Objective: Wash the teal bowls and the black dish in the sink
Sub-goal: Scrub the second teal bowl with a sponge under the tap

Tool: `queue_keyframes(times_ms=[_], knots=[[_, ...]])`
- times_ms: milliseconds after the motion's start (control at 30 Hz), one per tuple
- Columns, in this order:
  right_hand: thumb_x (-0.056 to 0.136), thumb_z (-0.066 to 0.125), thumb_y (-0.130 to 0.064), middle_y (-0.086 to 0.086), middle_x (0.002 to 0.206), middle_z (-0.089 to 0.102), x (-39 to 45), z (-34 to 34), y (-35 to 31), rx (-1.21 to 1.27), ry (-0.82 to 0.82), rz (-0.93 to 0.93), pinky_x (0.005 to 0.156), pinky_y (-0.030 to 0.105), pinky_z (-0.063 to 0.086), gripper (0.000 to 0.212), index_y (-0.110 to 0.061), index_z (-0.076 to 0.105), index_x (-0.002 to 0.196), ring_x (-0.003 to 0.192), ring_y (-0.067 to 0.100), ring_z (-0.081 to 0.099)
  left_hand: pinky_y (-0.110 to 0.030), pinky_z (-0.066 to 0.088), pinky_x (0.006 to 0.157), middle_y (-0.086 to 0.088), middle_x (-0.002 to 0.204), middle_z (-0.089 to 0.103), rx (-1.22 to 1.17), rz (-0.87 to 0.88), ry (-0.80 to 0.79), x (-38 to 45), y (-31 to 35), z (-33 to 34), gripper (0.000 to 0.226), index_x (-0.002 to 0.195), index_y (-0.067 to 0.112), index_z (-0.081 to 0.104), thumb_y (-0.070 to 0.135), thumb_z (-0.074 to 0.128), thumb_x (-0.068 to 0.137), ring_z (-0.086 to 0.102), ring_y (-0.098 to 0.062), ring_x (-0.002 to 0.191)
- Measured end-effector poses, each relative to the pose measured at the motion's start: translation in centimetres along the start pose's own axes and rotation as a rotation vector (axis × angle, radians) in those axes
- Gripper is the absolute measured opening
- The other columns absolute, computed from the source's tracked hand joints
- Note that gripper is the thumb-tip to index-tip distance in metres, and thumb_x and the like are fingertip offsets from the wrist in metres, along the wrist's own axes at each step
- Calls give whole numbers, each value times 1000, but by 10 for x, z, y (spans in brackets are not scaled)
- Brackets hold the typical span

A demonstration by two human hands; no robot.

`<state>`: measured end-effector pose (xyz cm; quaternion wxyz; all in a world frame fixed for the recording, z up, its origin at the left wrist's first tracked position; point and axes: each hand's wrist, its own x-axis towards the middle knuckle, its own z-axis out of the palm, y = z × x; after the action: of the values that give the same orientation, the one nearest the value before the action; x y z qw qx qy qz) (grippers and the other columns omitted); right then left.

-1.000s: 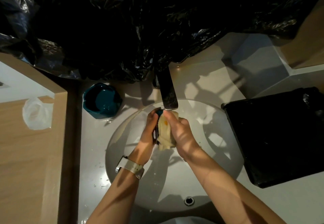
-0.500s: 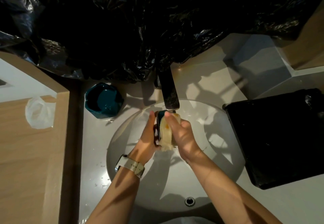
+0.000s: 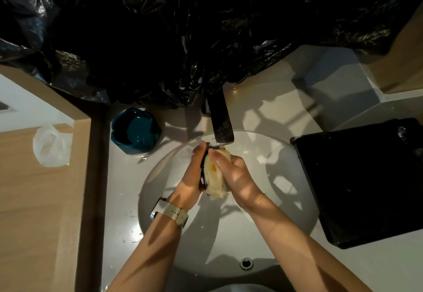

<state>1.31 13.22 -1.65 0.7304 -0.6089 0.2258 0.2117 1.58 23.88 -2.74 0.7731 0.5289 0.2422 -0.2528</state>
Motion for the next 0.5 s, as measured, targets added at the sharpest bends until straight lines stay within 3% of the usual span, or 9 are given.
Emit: queue_keyframes(times_ms=[100, 167, 233, 300, 367, 433, 500], knots=[[84, 67, -43, 14, 87, 73, 4, 0, -1, 17, 51, 123, 83, 39, 57, 44, -1, 71, 99, 83, 27, 71, -25, 56, 82, -19, 112, 67, 69, 140, 63, 7, -7, 5, 32, 110, 14, 63, 38, 43, 103, 66, -27, 101], [82, 69, -44, 13, 93, 72, 11, -4, -5, 108, 21, 310, 81, 43, 56, 46, -4, 70, 102, 85, 28, 69, -24, 52, 89, -14, 118, 60, 214, 281, 108, 8, -14, 5, 13, 107, 36, 60, 37, 49, 99, 61, -24, 109], [81, 70, -40, 16, 101, 67, 14, -6, -7, 243, -25, 359, 82, 43, 54, 39, -7, 69, 102, 91, 31, 66, -33, 47, 99, -9, 124, 55, 315, 310, 66, 8, -18, 3, 21, 105, 53, 58, 55, 54, 84, 56, -20, 117], [84, 68, -36, 18, 96, 66, 18, -8, -4, 248, 17, 296, 81, 40, 53, 33, -4, 70, 93, 87, 31, 65, -39, 45, 105, -11, 133, 54, 250, 261, 77, 9, -16, -1, 38, 123, 41, 55, 54, 58, 87, 54, -25, 124], [84, 67, -37, 21, 95, 69, 16, -5, -3, 181, 103, 198, 78, 36, 54, 40, 2, 70, 95, 83, 29, 68, -47, 48, 104, -14, 135, 59, 47, 86, 45, 13, -11, -4, 52, 134, 21, 52, 50, 58, 92, 57, -30, 125], [70, 74, -45, 25, 97, 69, 17, 1, -2, 185, 158, 149, 78, 32, 56, 53, 1, 68, 97, 83, 27, 70, -50, 54, 95, -10, 129, 66, -30, -48, -88, 10, -9, -7, 63, 136, 19, 54, 61, 55, 90, 64, -26, 118], [62, 79, -47, 22, 90, 67, 20, 4, 0, 304, 131, 188, 83, 29, 56, 55, -4, 66, 91, 82, 24, 67, -50, 55, 93, -9, 125, 68, 34, -23, -77, 11, -8, -7, 62, 132, 22, 57, 63, 58, 86, 68, -24, 111]])
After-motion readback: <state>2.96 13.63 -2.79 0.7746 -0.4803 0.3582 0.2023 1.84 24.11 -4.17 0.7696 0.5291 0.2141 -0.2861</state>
